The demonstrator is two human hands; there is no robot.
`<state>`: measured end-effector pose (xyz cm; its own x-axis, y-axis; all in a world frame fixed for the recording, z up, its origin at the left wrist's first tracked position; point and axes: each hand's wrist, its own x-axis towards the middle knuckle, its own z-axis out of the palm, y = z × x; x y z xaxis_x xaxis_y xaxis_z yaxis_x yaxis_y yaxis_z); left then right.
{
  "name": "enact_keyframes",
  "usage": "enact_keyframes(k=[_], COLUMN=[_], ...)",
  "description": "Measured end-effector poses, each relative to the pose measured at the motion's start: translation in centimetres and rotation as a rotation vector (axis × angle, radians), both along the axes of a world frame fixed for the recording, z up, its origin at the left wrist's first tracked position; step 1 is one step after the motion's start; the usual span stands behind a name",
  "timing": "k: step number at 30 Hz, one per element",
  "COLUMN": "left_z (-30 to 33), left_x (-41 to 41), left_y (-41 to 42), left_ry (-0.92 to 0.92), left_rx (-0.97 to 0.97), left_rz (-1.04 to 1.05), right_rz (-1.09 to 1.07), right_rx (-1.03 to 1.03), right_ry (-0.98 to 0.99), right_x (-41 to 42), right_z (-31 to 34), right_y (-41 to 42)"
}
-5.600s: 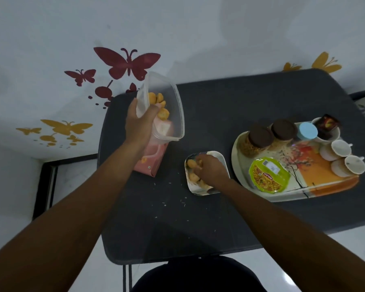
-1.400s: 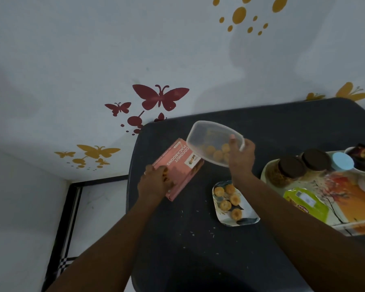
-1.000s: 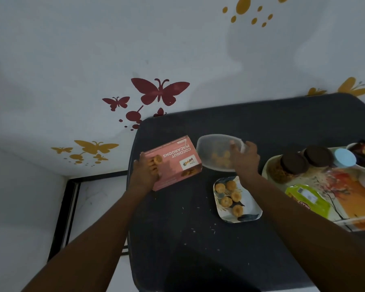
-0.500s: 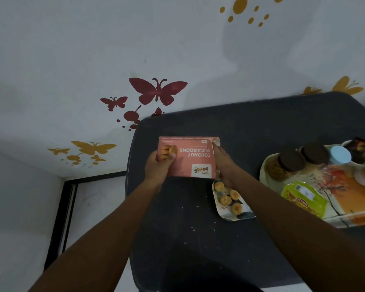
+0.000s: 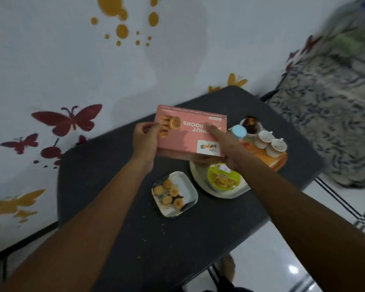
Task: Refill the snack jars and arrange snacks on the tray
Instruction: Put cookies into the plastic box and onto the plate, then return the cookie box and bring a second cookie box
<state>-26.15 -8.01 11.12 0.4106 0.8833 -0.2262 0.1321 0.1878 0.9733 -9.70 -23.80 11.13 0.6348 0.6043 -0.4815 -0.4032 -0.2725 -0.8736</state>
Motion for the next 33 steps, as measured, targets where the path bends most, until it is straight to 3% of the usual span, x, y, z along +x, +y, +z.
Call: enact_keyframes(k=[6, 10, 16, 22, 26, 33], left_z=[4.3, 5.5, 7.4, 7.9, 7.8, 5.7], left_x=[12.0, 21.0, 34.2, 44.9, 51.7, 64.7], left_y=[-9.0, -18.1, -34.3, -45.3, -50.6, -56.3], left_ry=[0.081, 0.107, 0.077, 0.082, 0.075, 0.07], left_rx=[-0.195, -0.238, -0.159, -0.085, -0.025, -0.079], left_rz=[-0.521, -0.687, -0.873, -1.03, -1.066, -1.141], right_rz=[-0.169, -0.256, -0.443, -0.539, -0.59, -0.644], right_rx=[0.033, 0.043, 0.033, -0.006, -0.04, -0.109], right_ry=[-0.118, -0.151, -0.183, -0.226, -0.27, -0.271], right_x=[8.6, 15.0, 24.4, 31.5, 36.4, 47.7], right_z=[4.5, 5.8, 8.3, 10.2, 10.9, 10.0], right_y=[-13.5, -24.8, -41.8, -53.9, -59.1, -64.6])
